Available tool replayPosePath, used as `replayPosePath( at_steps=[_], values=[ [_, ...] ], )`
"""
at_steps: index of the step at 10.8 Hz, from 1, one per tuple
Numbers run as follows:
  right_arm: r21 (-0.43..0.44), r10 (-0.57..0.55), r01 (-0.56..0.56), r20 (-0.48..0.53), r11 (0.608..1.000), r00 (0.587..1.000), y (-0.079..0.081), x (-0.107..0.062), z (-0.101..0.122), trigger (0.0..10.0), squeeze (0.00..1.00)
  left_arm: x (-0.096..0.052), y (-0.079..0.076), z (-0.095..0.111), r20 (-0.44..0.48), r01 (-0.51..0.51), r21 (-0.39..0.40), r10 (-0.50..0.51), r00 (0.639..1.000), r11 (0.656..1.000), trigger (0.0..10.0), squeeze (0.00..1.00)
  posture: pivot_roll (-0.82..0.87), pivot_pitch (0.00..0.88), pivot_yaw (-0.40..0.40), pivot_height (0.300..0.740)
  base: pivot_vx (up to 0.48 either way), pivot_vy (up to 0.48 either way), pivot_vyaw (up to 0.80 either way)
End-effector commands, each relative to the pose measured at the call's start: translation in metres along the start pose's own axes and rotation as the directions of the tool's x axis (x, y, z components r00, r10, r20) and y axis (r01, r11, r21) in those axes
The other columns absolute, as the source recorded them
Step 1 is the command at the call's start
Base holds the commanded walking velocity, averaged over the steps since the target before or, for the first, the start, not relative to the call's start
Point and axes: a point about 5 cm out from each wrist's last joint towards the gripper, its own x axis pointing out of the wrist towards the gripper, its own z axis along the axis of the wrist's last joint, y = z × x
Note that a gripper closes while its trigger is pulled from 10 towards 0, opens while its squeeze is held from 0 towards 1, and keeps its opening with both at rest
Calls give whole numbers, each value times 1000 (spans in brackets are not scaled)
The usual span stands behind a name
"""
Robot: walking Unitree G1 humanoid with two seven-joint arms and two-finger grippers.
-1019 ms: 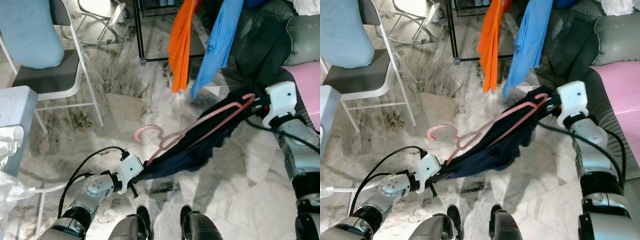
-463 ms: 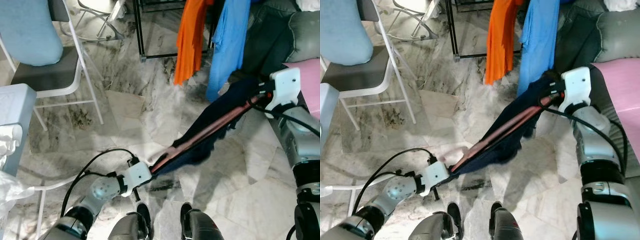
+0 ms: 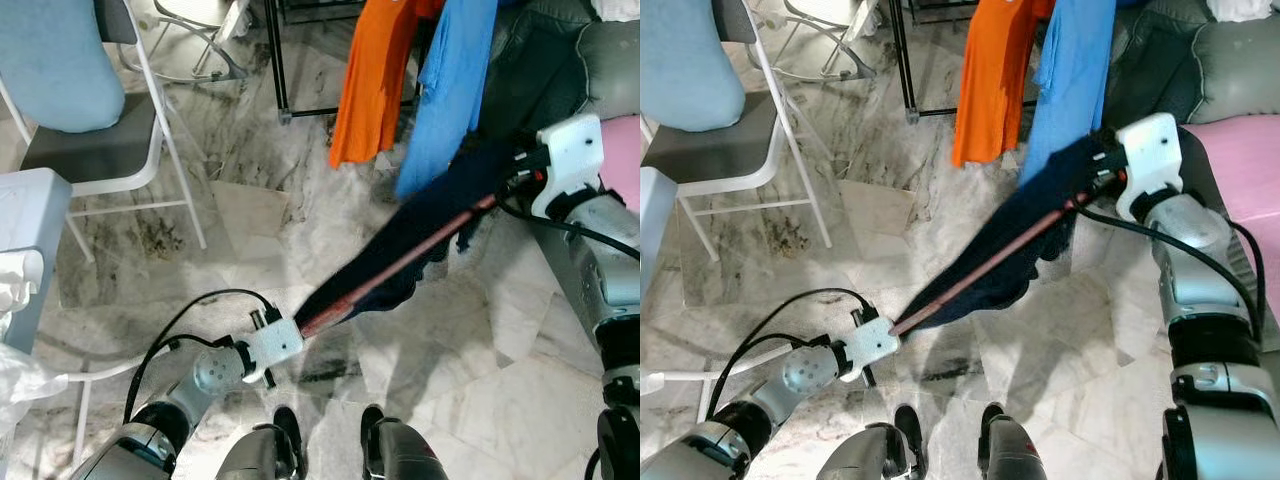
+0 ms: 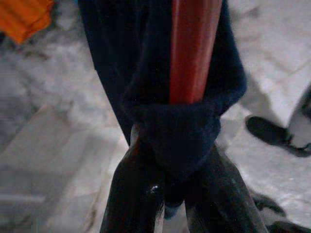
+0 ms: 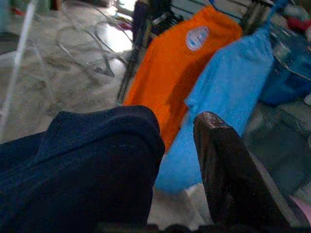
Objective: Hang hanger
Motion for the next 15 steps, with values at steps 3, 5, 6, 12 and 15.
replayPosePath(
  at_steps=[3,5,6,12,15],
  values=[
    [-35,-27,37,255,999,966,-11,-14,58,0,0,-46,-8,-84,-467,-66,-58,31,884,996,0,0,-197,293,70,740,0,0,0],
    [-33,32,-23,293,999,956,15,-15,69,0,0,-46,-4,-85,-508,-106,-63,60,859,992,0,0,-203,290,78,740,0,0,0],
    [-24,51,-46,292,999,955,26,-16,69,0,0,-43,-4,-83,-509,-154,-121,71,858,981,0,0,-204,289,79,740,0,0,0],
    [180,50,-50,4,982,999,105,-18,-8,0,0,11,-5,-21,-370,-348,-669,113,922,656,1490,0,-194,290,85,740,0,0,0],
    [245,81,-51,-113,968,990,143,-12,-34,0,0,37,-9,27,-189,-196,-770,77,979,608,1569,0,-185,289,85,740,0,0,0]
  ],
)
